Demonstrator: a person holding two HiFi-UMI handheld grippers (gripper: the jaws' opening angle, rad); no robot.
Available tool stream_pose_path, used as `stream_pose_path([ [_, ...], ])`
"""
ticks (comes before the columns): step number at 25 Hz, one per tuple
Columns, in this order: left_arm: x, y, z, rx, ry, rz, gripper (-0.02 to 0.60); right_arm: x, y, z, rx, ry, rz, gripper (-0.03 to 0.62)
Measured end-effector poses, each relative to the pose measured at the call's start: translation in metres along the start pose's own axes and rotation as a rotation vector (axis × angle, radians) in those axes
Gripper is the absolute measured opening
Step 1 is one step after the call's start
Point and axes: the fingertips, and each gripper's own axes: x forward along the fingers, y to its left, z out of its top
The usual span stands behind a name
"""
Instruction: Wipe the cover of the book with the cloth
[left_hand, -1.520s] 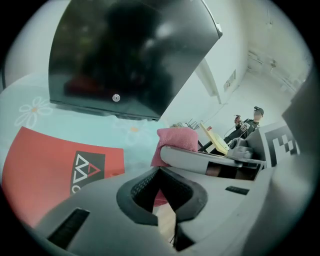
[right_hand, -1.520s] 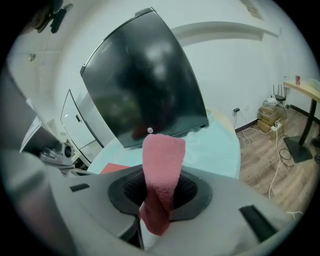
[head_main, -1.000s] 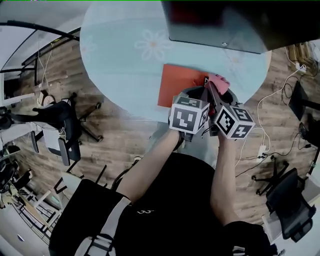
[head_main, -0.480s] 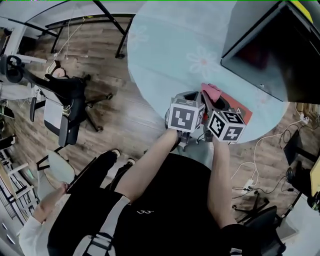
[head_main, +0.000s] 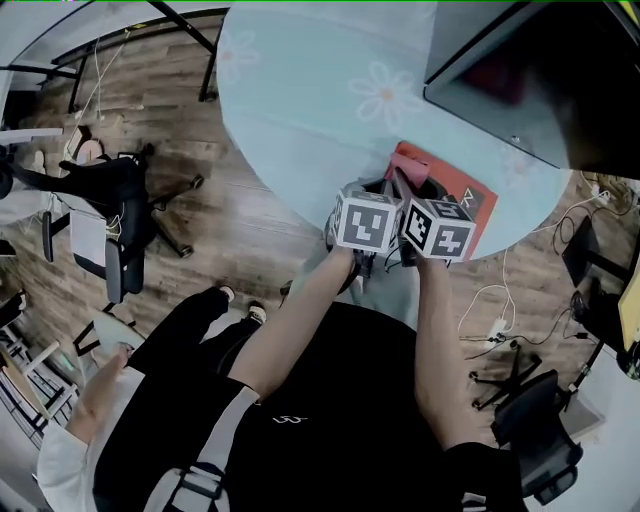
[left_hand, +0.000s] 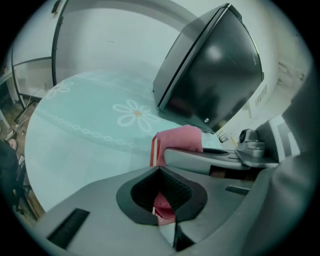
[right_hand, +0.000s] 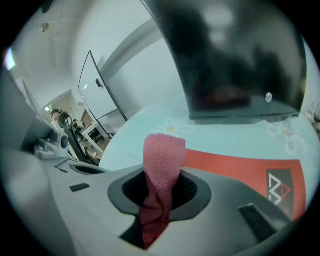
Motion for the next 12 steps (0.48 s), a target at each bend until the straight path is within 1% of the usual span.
stream_pose_path([
  [6, 0.0018, 0.0090, -0.0022, -0.031, 0.023, 0.019, 0.012, 0.0017, -0.0020, -0.0026, -0.037, 0.006, -0.011, 0.092],
  [9, 0.0057, 0.0069, 0.0004, -0.023, 0.011, 0.011, 0.012, 0.0007, -0.0038, -0.0036, -0.053, 0.010, -0.024, 0.092],
  [12, 0.0084, 0.0028, -0.0010, -0.024, 0.011, -0.010, 0.014, -0.0011, -0.0051, -0.0054, -0.043, 0.008, -0.034, 0.092],
])
